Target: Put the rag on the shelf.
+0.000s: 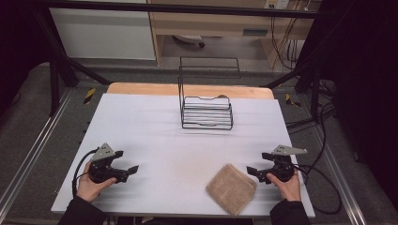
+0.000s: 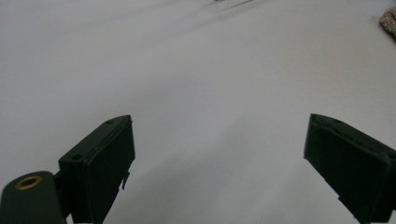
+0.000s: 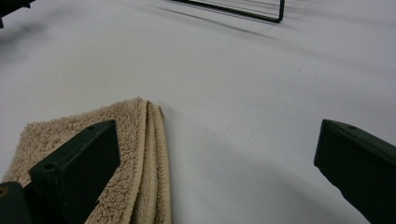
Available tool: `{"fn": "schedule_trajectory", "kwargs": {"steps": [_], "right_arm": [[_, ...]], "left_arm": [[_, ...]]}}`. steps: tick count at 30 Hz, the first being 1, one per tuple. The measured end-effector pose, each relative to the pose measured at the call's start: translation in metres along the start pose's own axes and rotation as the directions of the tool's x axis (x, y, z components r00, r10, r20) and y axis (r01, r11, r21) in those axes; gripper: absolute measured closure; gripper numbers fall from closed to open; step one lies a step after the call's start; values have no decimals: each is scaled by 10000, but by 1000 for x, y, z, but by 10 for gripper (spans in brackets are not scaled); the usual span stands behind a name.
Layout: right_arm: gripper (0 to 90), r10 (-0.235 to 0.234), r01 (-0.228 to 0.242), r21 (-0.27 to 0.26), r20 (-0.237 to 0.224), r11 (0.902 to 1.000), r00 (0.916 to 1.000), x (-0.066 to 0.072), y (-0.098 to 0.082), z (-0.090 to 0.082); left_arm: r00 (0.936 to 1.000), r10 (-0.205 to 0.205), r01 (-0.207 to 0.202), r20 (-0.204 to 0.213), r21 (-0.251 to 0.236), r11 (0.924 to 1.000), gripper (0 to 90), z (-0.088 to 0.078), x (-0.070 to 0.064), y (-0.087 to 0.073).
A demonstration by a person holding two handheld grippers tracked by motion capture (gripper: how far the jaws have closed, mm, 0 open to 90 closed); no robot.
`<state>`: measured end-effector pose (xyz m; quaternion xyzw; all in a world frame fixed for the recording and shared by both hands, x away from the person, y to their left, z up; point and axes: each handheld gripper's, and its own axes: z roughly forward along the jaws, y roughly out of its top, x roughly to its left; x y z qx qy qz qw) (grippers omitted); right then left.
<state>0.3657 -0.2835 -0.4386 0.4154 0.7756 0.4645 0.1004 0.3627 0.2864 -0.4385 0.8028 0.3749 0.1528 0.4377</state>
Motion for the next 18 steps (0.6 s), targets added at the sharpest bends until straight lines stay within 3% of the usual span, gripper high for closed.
{"fn": "schedule_trajectory", "kwargs": {"steps": [18], "right_arm": [[9, -162, 163, 389, -46, 9991, 9999, 8, 2, 8]], "left_arm": [[10000, 1, -1, 39, -6, 10000, 88, 0, -1, -1]]}}
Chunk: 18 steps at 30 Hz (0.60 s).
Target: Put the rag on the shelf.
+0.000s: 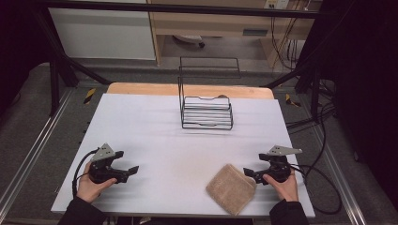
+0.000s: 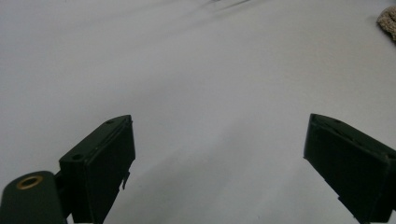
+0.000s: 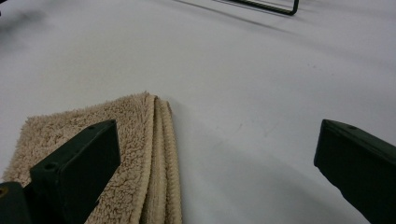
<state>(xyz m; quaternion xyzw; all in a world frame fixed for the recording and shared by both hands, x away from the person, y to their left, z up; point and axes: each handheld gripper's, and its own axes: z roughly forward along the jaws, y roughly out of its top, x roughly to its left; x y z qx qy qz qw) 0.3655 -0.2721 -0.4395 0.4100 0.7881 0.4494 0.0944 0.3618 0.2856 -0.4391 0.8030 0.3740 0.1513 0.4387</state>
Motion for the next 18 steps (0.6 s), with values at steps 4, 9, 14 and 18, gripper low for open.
{"fn": "schedule_trajectory", "kwargs": {"steps": [4, 9, 14, 18], "right_arm": [[8, -153, 153, 115, -53, 9998, 9999, 3, 2, 4], [7, -278, 279, 179, -55, 9995, 9996, 7, 4, 8], [8, -186, 191, 324, -174, 9993, 9997, 12, 8, 15], [13, -333, 335, 397, -57, 9987, 9994, 16, 10, 20]], "left_arm": [[10000, -20, 20, -45, 53, 10000, 89, -1, 1, 0], [9999, 9, -8, -109, 86, 10000, 90, 0, 1, 0], [9999, 3, -1, -103, 128, 9999, 92, 1, 1, -1], [10000, 29, -28, -81, 132, 9999, 92, 1, 0, 0]]}}
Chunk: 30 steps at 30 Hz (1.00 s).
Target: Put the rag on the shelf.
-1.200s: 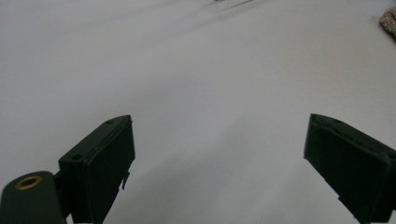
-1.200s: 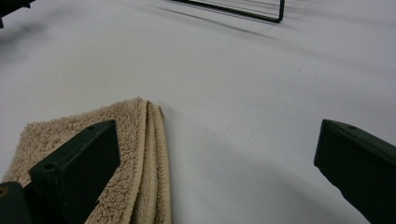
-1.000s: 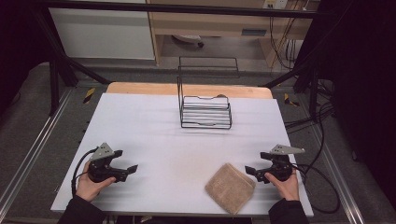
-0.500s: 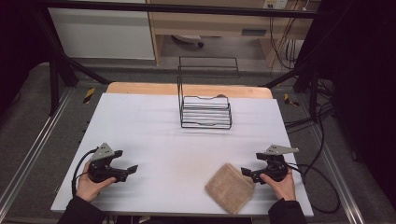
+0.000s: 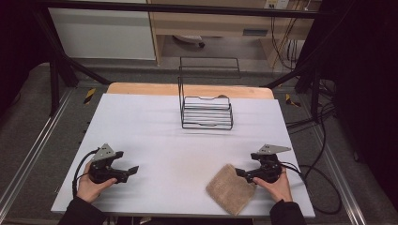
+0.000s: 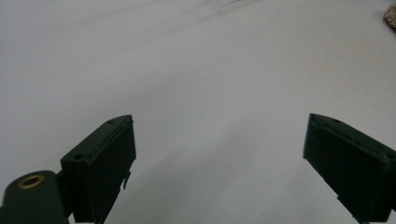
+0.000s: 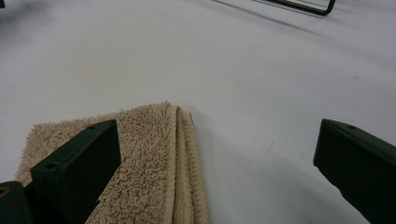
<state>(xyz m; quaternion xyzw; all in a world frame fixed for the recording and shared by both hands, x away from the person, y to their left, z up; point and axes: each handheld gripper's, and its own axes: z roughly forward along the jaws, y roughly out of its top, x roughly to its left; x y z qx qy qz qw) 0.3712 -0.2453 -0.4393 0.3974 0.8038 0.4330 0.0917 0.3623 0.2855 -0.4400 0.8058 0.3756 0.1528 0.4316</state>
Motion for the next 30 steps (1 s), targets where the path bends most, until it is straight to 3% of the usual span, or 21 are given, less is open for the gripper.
{"fn": "schedule_trajectory", "kwargs": {"steps": [3, 10, 14, 20, 21, 30], "right_arm": [[23, -165, 163, 140, 159, 9998, 9997, 5, 3, 8], [78, -524, 522, 501, 22, 9974, 9986, 13, 8, 19], [214, -494, 519, 764, -345, 9957, 9982, 15, 10, 26], [338, -352, 390, 1039, -379, 9938, 9987, 13, 12, 31], [399, -319, 364, 1058, -441, 9937, 9985, 13, 12, 32], [551, -574, 645, 1371, -555, 9884, 9968, 17, 11, 37]], "left_arm": [[10000, -7, 7, -29, 32, 10000, 92, 0, 0, 0], [10000, -11, 11, -10, 8, 10000, 92, 0, 0, 0], [10000, -7, 7, 2, 29, 10000, 93, 1, 0, 0], [10000, -9, 9, -8, 43, 10000, 95, 1, -1, 0], [10000, -1, 1, -6, 51, 10000, 97, 1, -1, 0], [10000, 6, -5, -22, 85, 10000, 99, 1, -1, 0]]}}
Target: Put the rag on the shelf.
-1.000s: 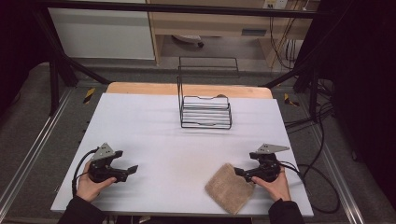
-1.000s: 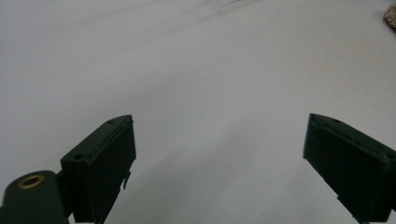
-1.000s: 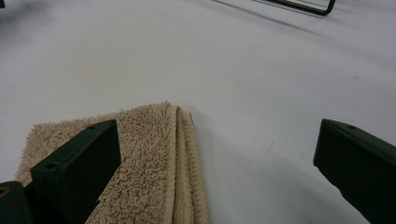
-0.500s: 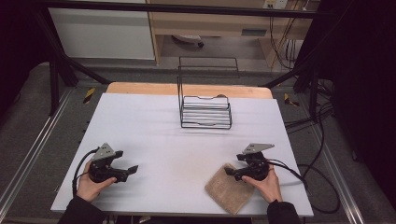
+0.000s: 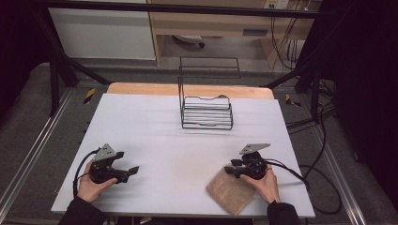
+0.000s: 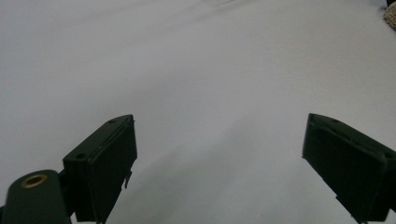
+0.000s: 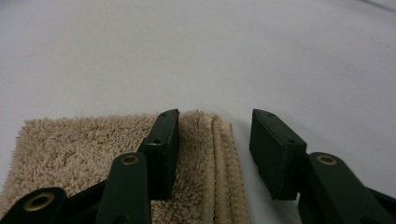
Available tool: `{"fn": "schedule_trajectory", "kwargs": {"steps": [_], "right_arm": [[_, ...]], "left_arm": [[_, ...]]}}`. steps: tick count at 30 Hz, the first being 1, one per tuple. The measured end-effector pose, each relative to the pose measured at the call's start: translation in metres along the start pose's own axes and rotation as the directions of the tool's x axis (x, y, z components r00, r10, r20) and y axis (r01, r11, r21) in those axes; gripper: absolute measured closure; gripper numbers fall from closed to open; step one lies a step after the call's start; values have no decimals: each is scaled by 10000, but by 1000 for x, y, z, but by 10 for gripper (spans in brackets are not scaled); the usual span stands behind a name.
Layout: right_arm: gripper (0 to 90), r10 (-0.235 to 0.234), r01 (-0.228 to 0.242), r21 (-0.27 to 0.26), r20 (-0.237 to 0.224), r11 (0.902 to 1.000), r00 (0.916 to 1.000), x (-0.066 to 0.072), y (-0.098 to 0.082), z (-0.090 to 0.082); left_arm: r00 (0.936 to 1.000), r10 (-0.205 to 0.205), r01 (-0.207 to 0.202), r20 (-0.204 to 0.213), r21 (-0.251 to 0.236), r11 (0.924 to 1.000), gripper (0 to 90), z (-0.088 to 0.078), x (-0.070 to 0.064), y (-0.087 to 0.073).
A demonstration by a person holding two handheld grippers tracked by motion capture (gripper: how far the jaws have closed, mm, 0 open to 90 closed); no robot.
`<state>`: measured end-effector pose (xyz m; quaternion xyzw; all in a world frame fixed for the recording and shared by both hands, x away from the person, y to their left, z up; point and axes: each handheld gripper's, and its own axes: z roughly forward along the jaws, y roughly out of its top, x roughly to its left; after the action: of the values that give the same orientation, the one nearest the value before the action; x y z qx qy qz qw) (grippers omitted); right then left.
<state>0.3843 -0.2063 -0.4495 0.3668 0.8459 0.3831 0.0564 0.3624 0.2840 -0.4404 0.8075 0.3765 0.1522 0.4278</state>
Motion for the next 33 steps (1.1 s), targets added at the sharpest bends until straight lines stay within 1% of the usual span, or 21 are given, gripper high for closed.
{"fn": "schedule_trajectory", "kwargs": {"steps": [3, 7, 9, 10, 11, 12, 15, 16, 18, 19, 23, 27, 31, 33], "right_arm": [[609, 23, -22, 102, -127, 9999, 9999, 1, -1, 0], [636, 30, -28, 123, -155, 9999, 9999, 1, -1, 0], [652, 113, -110, 161, -188, 9998, 9998, 1, -1, 0], [681, 267, -261, 250, -230, 9993, 9994, 1, 0, 0], [681, 267, -261, 250, -230, 9993, 9994, 1, 0, 0], [722, 361, -352, 291, -320, 9990, 9988, 1, 0, 0], [742, 400, -388, 337, -365, 9987, 9985, 0, 1, 0], [768, 503, -490, 346, -389, 9982, 9980, 0, 1, -1], [782, 521, -509, 328, -377, 9982, 9979, 0, 1, -1], [806, 563, -550, 346, -379, 9979, 9977, 0, 2, -2], [827, 626, -612, 344, -419, 9975, 9972, 0, 3, -3], [836, 536, -529, 232, -288, 9983, 9981, 1, 6, -4], [839, 698, -698, -14, -168, 9976, 9974, 0, 10, -3], [839, 827, -824, -201, 138, 9964, 9965, -3, 12, -2]], "left_arm": [[10000, 11, -11, 5, 3, 10000, 101, 0, 0, 0], [10000, -7, 7, -6, 2, 10000, 102, 0, 0, 0], [10000, -5, 5, -9, 8, 10000, 103, 0, -1, 0], [10000, -23, 23, -6, 10, 10000, 103, 0, -1, 0], [10000, -22, 22, -6, 18, 10000, 103, 1, -1, 0], [10000, -16, 16, -4, 20, 10000, 105, 1, -1, 0], [10000, -1, 1, -8, 43, 10000, 105, 1, -1, 0], [10000, -15, 15, -12, 27, 10000, 106, 1, -1, 0], [10000, -24, 24, -14, 13, 10000, 106, 0, -1, 0], [10000, -20, 20, -18, 11, 10000, 107, 0, -1, 0], [10000, 1, -1, -34, 3, 10000, 107, 0, -1, 0], [10000, 10, -10, -60, -5, 10000, 108, 0, -1, 1], [10000, 7, -8, -99, -33, 10000, 109, -1, 0, 1], [9999, 11, -11, -106, -38, 10000, 109, -1, 0, 1]]}}
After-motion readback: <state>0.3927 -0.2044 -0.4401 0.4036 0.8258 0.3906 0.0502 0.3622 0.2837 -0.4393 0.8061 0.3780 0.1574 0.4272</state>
